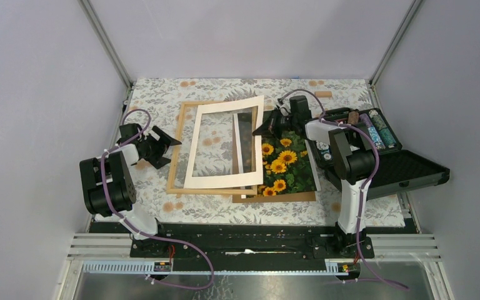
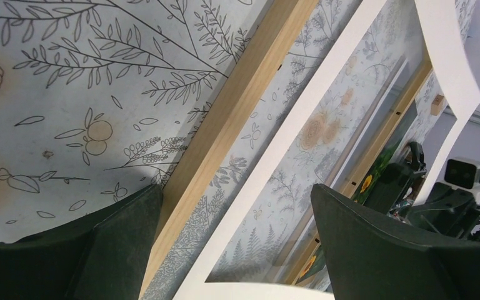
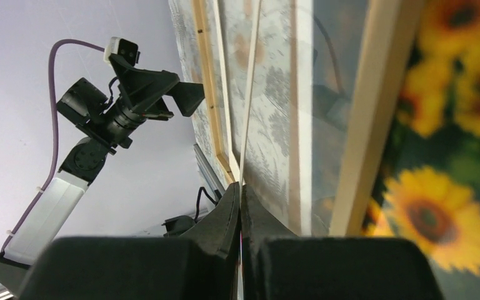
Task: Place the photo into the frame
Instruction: Place the photo frame item in the photo frame.
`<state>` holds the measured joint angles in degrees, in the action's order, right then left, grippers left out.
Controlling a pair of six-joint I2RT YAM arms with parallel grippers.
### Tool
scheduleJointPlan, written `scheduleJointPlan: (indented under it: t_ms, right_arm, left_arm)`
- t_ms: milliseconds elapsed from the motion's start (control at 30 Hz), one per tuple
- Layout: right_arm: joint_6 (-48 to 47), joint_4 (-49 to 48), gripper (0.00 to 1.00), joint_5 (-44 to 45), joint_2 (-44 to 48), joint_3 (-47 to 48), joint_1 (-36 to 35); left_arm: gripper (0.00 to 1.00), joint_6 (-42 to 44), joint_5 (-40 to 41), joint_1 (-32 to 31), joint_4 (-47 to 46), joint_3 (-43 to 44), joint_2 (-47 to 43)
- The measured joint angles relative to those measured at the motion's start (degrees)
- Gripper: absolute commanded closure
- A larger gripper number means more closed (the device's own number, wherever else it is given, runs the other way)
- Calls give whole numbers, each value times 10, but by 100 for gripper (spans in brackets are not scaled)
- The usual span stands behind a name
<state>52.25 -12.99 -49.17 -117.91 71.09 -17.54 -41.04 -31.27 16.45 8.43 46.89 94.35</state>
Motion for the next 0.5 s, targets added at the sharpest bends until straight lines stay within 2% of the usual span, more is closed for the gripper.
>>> scheduleJointPlan:
  t_ms: [200,500]
  right_arm:
    - [-8,3,100,0,-36,64,-23]
    - [-3,3,100,25,-81,89,-56]
  left_arm:
    - [6,0,-5,0,-4,0,2]
    - [6,0,-5,0,-5,0,2]
